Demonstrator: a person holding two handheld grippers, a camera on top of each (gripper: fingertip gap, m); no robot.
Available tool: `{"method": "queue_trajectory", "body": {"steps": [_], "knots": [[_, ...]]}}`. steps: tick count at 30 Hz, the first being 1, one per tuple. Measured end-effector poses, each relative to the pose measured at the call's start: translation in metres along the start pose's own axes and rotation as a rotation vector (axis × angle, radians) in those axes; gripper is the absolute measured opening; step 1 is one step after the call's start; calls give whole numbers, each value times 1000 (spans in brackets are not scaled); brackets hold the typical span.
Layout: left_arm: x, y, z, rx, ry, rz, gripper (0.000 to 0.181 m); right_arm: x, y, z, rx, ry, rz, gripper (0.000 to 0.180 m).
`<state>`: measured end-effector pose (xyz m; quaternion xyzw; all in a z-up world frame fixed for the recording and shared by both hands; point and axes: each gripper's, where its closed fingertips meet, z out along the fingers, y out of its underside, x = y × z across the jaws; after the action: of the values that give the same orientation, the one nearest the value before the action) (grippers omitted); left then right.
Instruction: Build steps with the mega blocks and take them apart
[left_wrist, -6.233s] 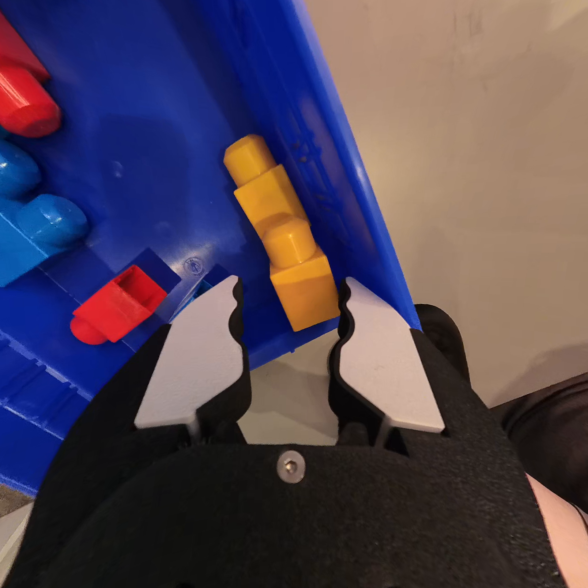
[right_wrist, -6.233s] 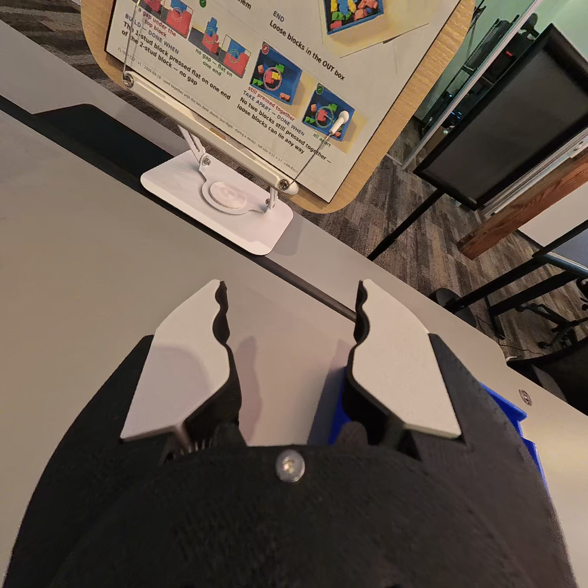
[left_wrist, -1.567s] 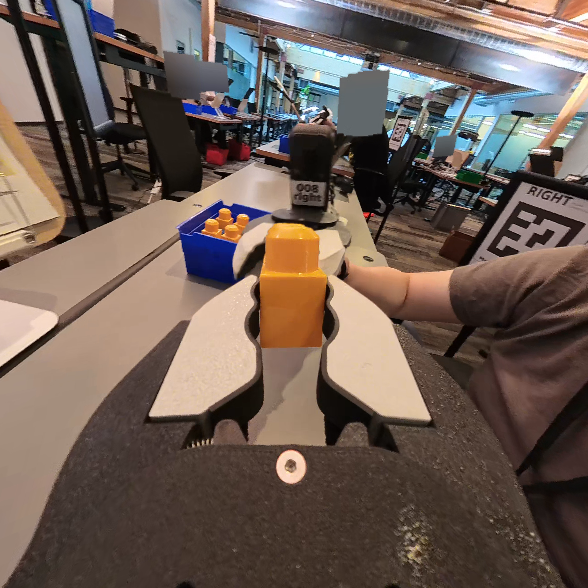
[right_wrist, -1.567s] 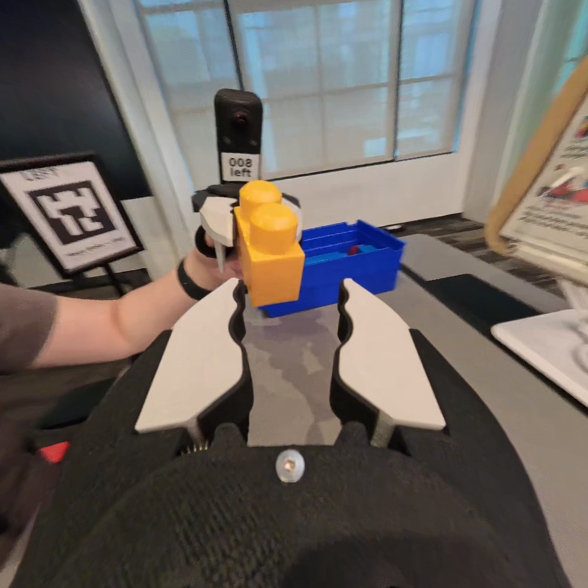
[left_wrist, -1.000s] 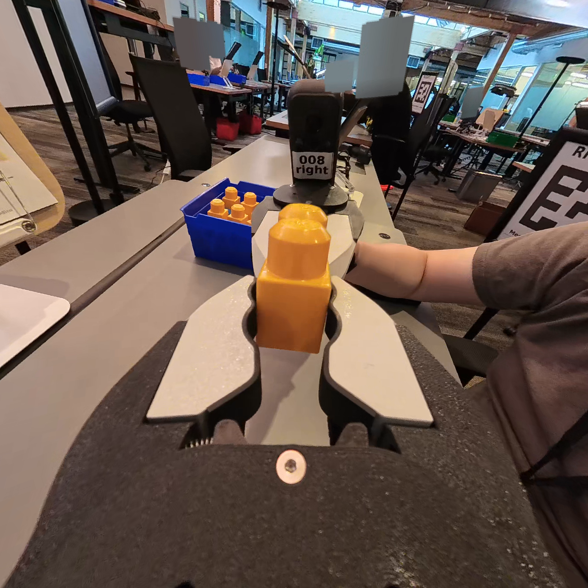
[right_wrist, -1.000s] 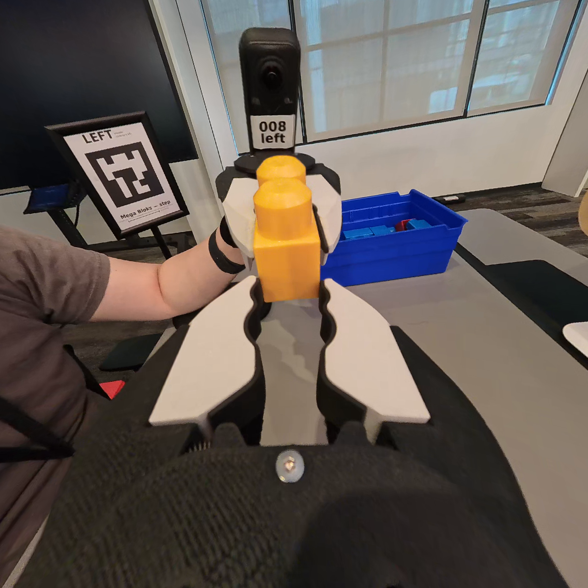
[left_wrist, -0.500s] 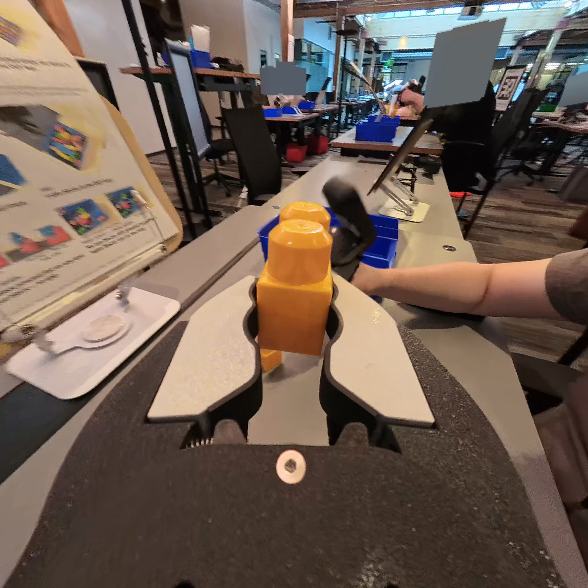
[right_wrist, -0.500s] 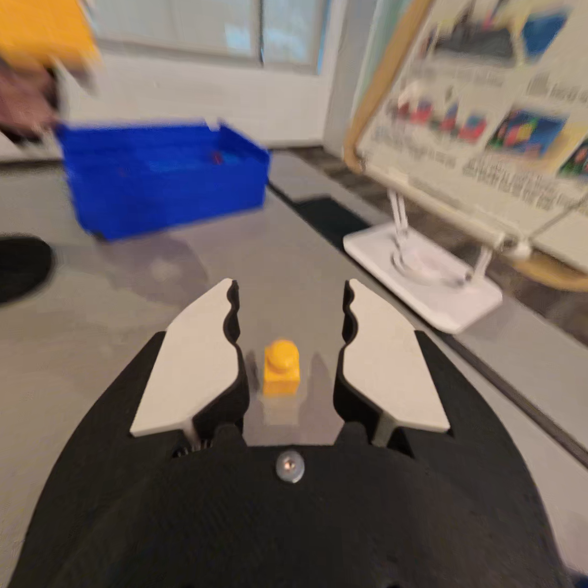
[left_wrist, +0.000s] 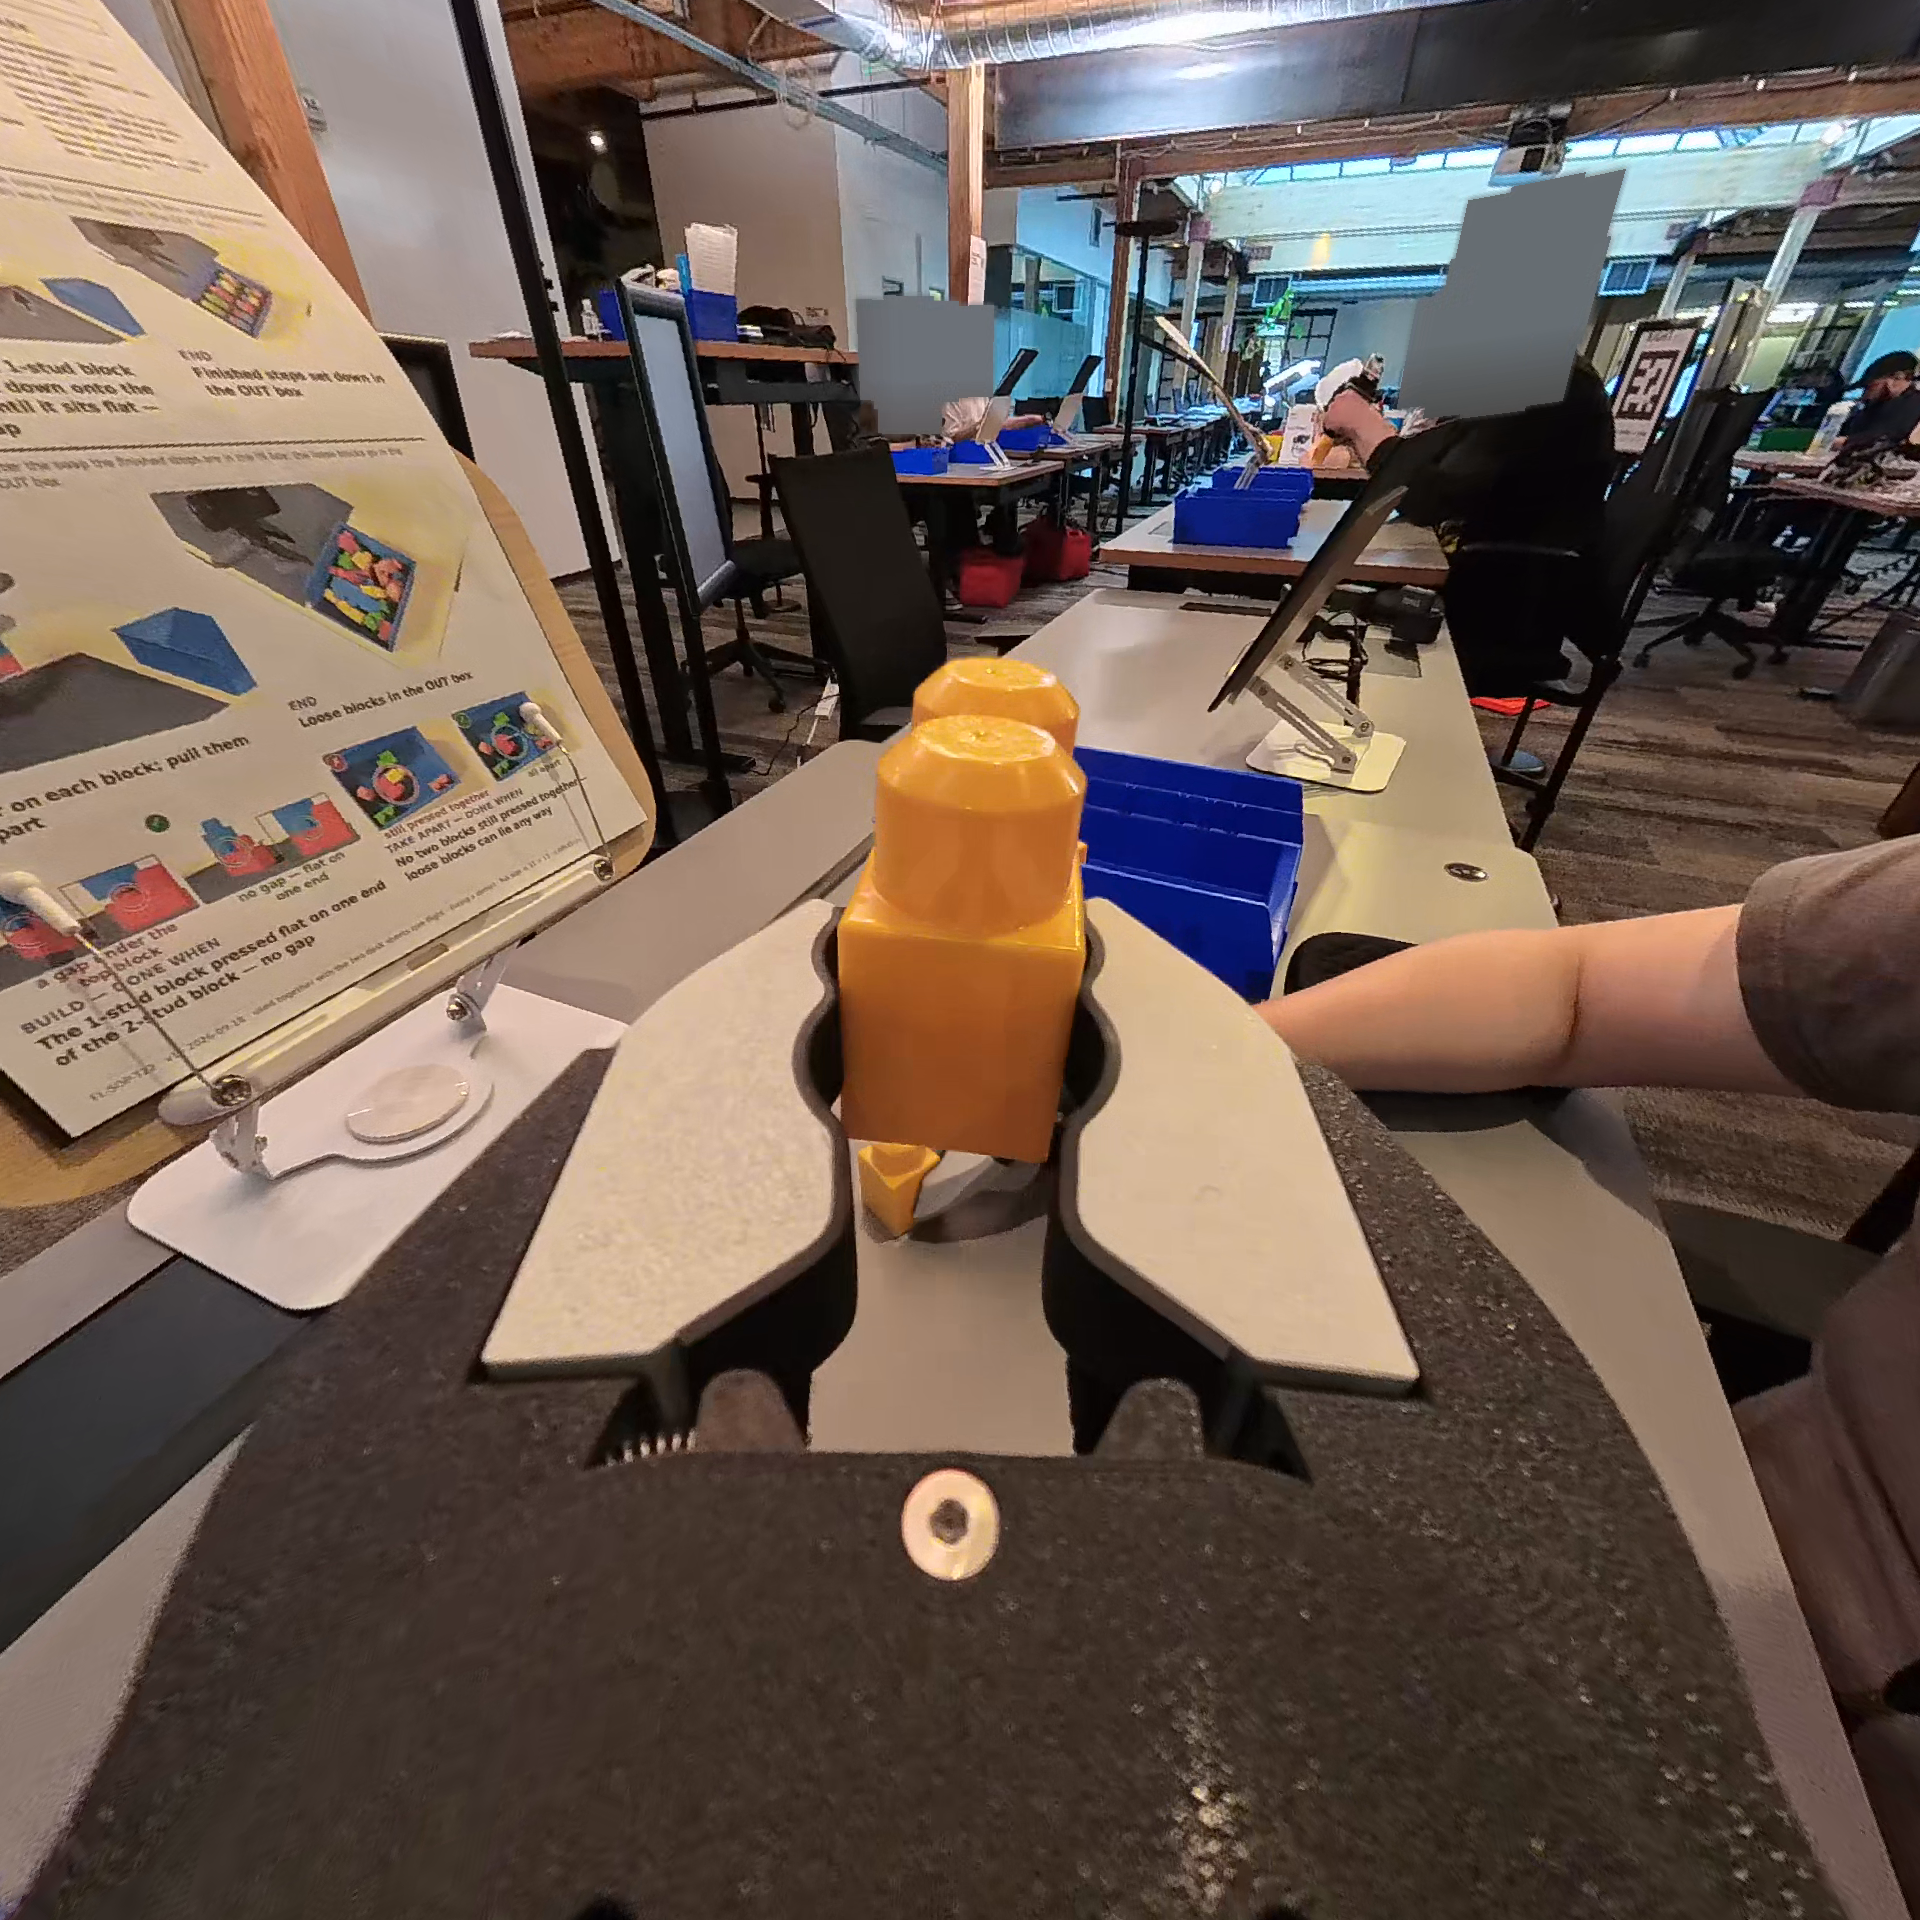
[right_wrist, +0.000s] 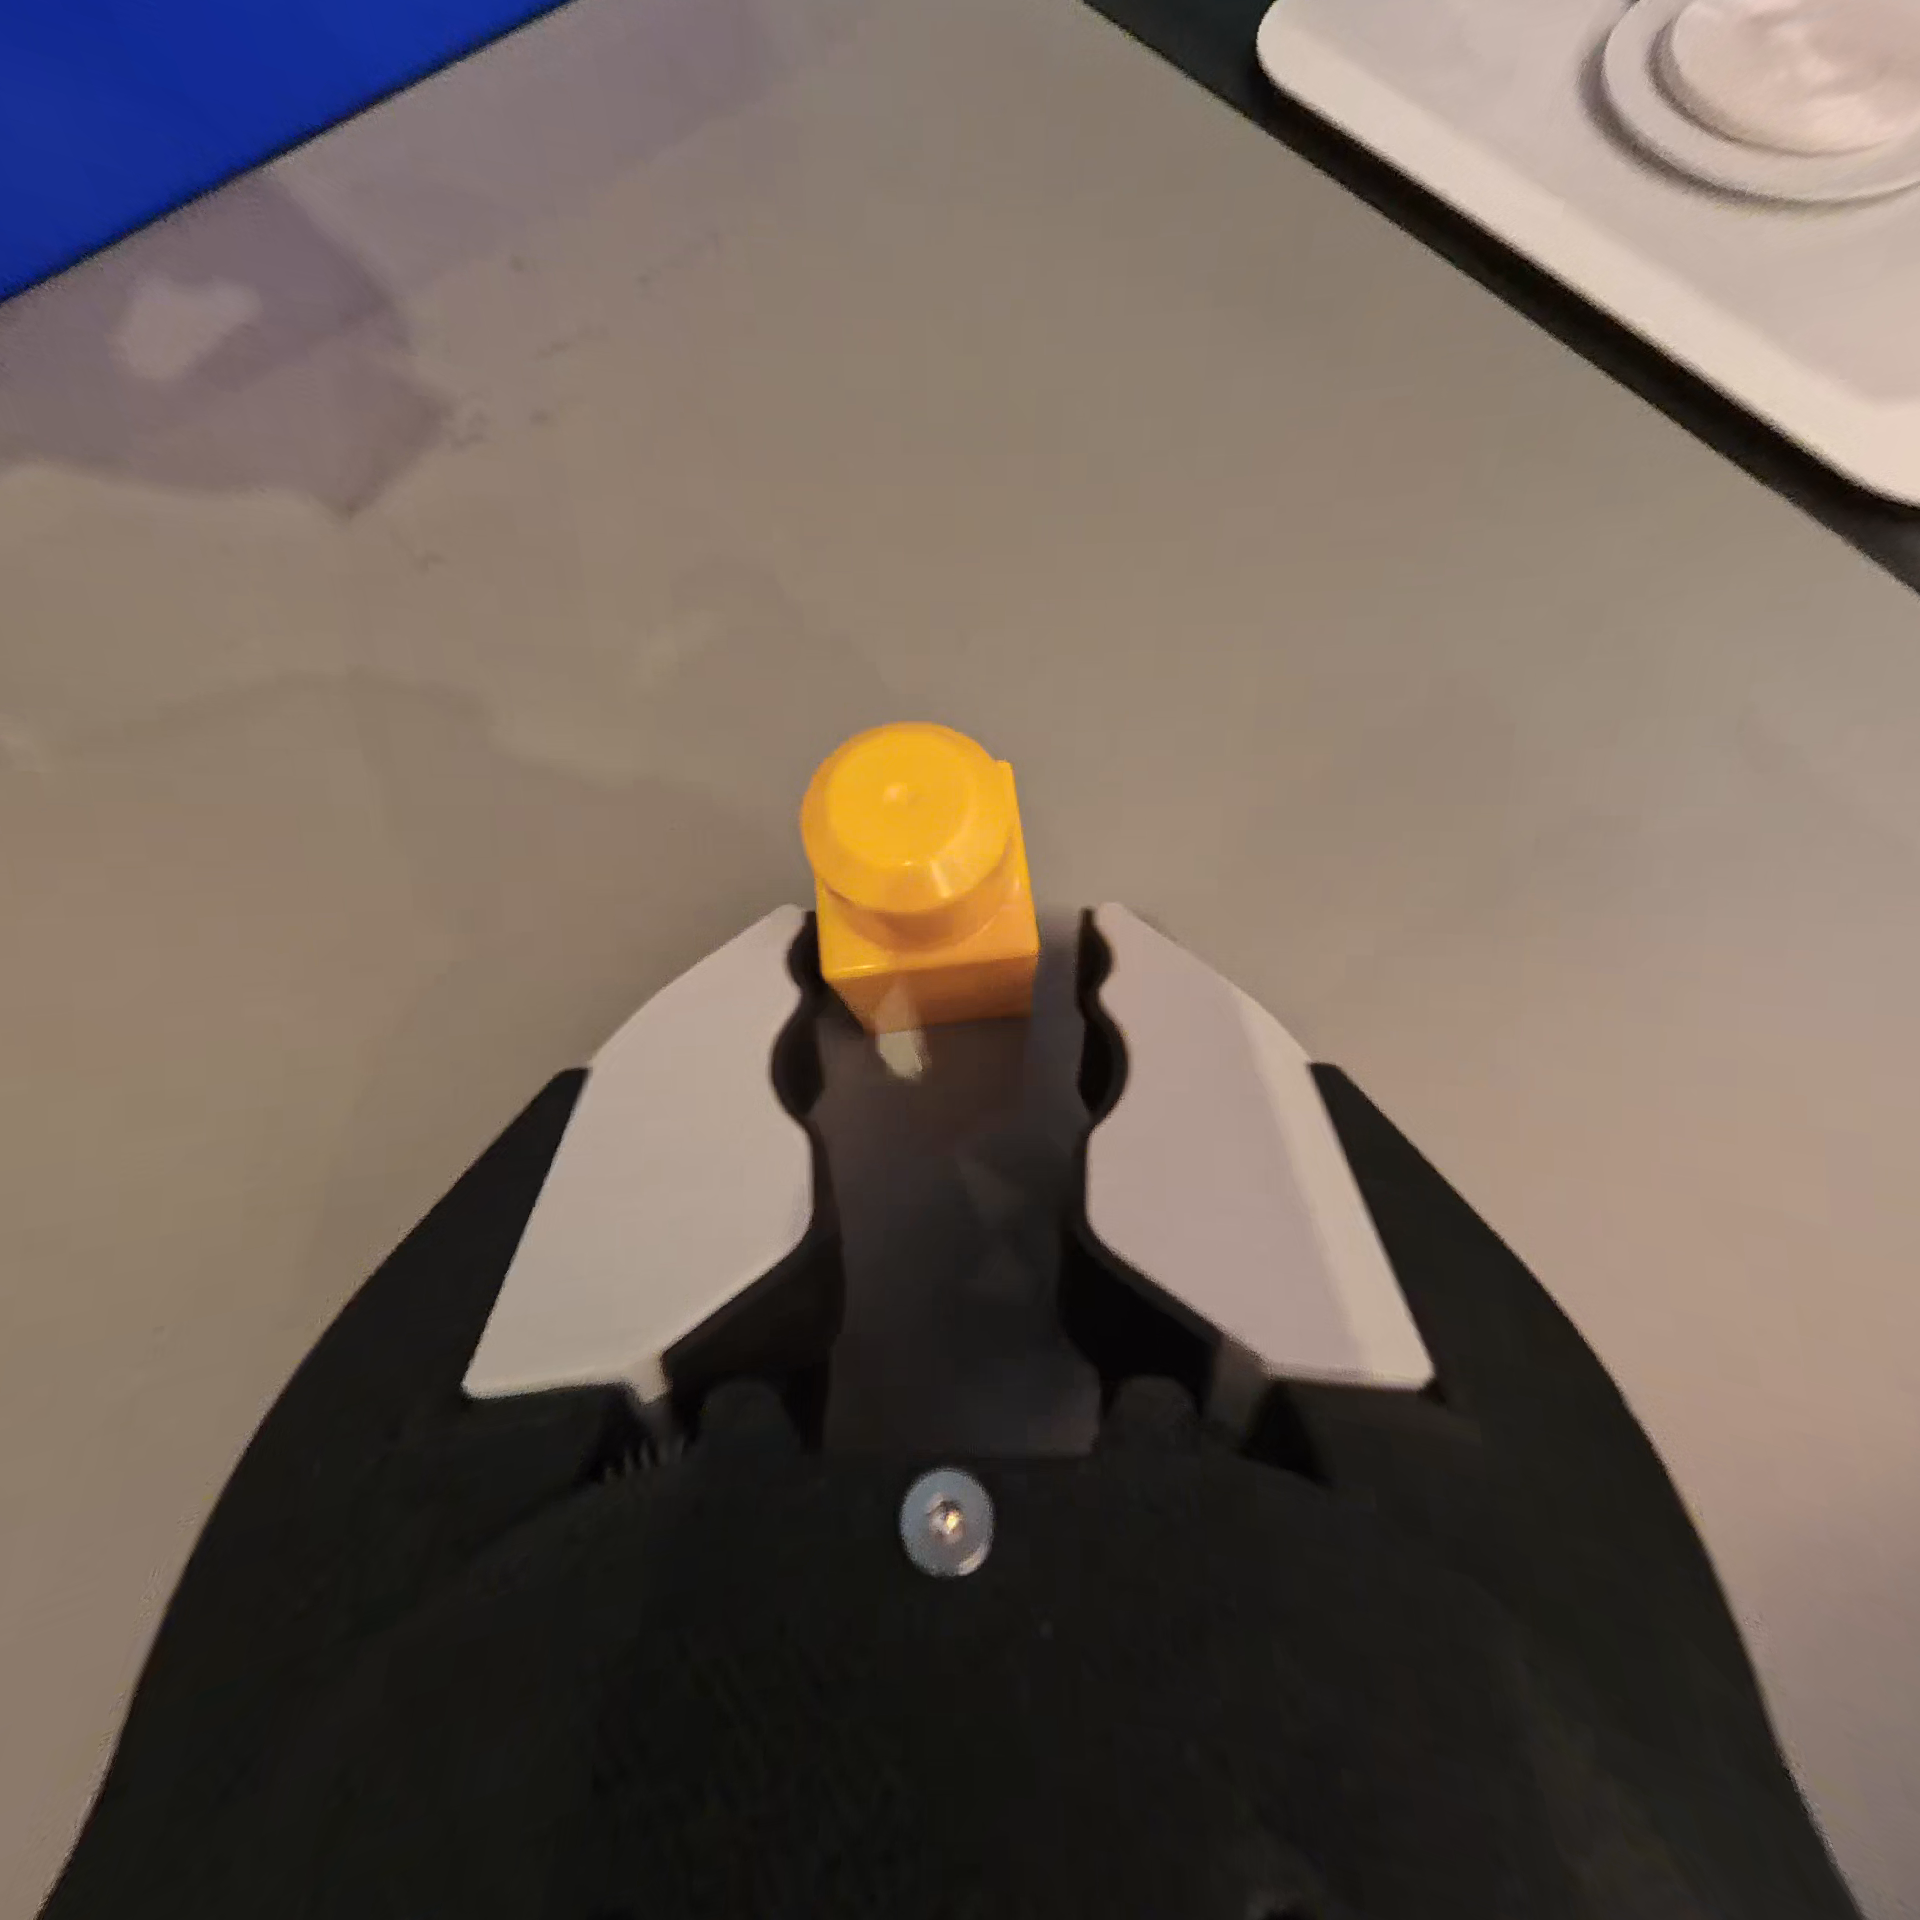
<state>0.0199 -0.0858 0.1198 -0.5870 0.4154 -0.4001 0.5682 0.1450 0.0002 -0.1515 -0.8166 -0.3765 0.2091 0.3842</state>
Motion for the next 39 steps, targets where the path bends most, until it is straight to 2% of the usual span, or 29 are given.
{"method": "queue_trajectory", "body": {"steps": [1, 4, 6, 8, 12, 15, 19, 26, 35, 39], "knots": [[0, 2, 2, -9, 4, -2, 40, 0, -1, 0, 9, 0, -2, 38], [-3, 15, 9, -54, 3, -8, 40, 0, -12, -7, 49, -13, -19, 37], [-4, 27, 18, -87, 24, -35, 40, -1, -40, -30, 145, -43, -22, 37], [-1, 42, 31, -116, 68, -75, 40, -5, -78, -68, 279, -110, -2, 37], [24, 83, 70, -210, 224, -158, 40, -28, -128, -147, 498, -354, 74, 37], [46, 110, 95, -261, 329, -247, 40, -49, -134, -170, 516, -578, 133, 37], [56, 123, 105, -283, 368, -300, 40, -72, -120, -163, 388, -716, 109, 37], [60, 130, 109, -343, 334, -256, 40, -85, -97, -149, 188, -662, 28, 37], [55, 117, 111, -252, 320, -359, 40, -80, -103, -150, 226, -630, 112, 37], [47, 110, 107, -207, 317, -421, 39, -79, -104, -144, 241, -574, 87, 37]]}}
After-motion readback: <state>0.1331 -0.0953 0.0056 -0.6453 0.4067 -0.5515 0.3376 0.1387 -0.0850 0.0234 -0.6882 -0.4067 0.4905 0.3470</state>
